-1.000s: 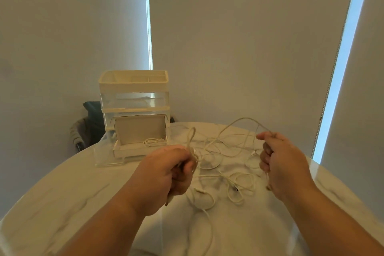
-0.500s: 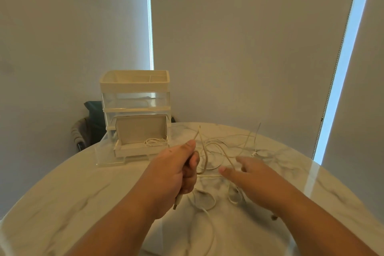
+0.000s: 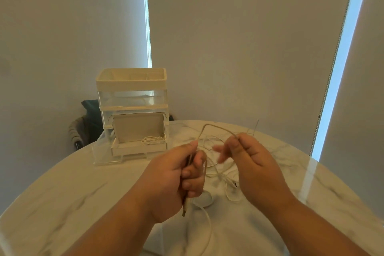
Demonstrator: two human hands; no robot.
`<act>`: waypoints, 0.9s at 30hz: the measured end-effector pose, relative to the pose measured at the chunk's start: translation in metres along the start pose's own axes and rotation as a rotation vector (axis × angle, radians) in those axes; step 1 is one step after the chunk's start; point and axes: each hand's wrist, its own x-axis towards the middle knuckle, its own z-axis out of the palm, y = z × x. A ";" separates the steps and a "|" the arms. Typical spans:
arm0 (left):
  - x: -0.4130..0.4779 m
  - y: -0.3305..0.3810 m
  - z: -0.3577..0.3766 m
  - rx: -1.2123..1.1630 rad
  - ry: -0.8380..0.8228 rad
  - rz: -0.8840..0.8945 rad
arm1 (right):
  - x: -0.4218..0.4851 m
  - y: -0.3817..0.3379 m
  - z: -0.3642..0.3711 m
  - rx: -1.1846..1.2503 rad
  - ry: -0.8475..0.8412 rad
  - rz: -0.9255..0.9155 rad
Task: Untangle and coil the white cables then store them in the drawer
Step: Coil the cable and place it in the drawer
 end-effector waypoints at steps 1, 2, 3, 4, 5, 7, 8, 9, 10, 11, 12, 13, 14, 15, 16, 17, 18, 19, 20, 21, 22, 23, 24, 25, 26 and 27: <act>-0.001 0.002 -0.001 -0.051 -0.049 -0.001 | 0.000 -0.001 -0.001 0.048 0.019 0.006; -0.002 0.004 -0.002 -0.103 -0.098 0.006 | 0.001 -0.002 -0.001 0.086 0.019 0.018; -0.003 0.006 -0.003 -0.152 -0.142 0.020 | 0.001 -0.003 -0.001 0.125 0.002 0.044; -0.003 0.008 -0.004 -0.193 -0.175 0.038 | 0.002 -0.002 0.000 0.155 -0.019 0.069; -0.004 0.009 -0.004 -0.226 -0.194 0.053 | 0.002 0.000 0.000 0.172 -0.040 0.092; -0.004 0.011 -0.004 -0.269 -0.198 0.071 | 0.003 0.004 0.001 0.167 -0.083 0.133; -0.004 0.011 -0.003 -0.279 -0.192 0.084 | 0.004 0.007 0.001 0.167 -0.111 0.159; -0.004 0.012 -0.003 -0.282 -0.178 0.099 | 0.004 0.008 0.002 0.181 -0.138 0.194; -0.004 0.011 -0.002 -0.281 -0.162 0.115 | 0.004 0.008 0.002 0.228 -0.165 0.242; -0.004 0.011 -0.002 -0.279 -0.150 0.131 | 0.004 0.008 0.002 0.329 -0.195 0.309; -0.003 0.010 -0.002 -0.279 -0.146 0.147 | 0.003 0.006 0.002 0.448 -0.231 0.380; -0.003 0.010 -0.002 -0.287 -0.141 0.158 | 0.003 0.006 0.001 0.546 -0.272 0.423; -0.002 0.010 -0.002 -0.305 -0.133 0.163 | 0.002 0.006 0.000 0.581 -0.324 0.428; -0.002 0.010 -0.002 -0.330 -0.124 0.161 | 0.001 0.007 0.000 0.543 -0.387 0.397; -0.001 0.010 -0.002 -0.353 -0.115 0.155 | -0.002 0.006 0.002 0.481 -0.454 0.349; -0.002 0.011 -0.002 -0.374 -0.108 0.149 | -0.005 0.007 0.004 0.440 -0.506 0.305; -0.002 0.011 -0.002 -0.397 -0.101 0.145 | -0.007 0.008 0.007 0.428 -0.538 0.273; -0.002 0.012 -0.001 -0.418 -0.093 0.144 | -0.008 0.010 0.010 0.420 -0.549 0.254; -0.002 0.013 -0.001 -0.432 -0.078 0.143 | -0.008 0.009 0.013 0.409 -0.534 0.250; -0.003 0.013 -0.002 -0.439 -0.064 0.140 | -0.008 0.009 0.015 0.417 -0.500 0.251; -0.002 0.014 -0.003 -0.443 -0.060 0.139 | -0.006 0.008 0.016 0.486 -0.445 0.279; -0.003 0.014 -0.003 -0.445 -0.074 0.140 | -0.004 0.007 0.016 0.593 -0.365 0.336; -0.003 0.015 -0.003 -0.445 -0.096 0.142 | -0.001 0.006 0.015 0.693 -0.279 0.399; -0.003 0.014 -0.003 -0.444 -0.112 0.141 | 0.001 0.003 0.013 0.769 -0.203 0.457; -0.003 0.014 -0.003 -0.439 -0.119 0.140 | 0.003 -0.003 0.011 0.813 -0.140 0.501; -0.004 0.013 -0.002 -0.433 -0.123 0.141 | 0.004 -0.009 0.009 0.843 -0.103 0.524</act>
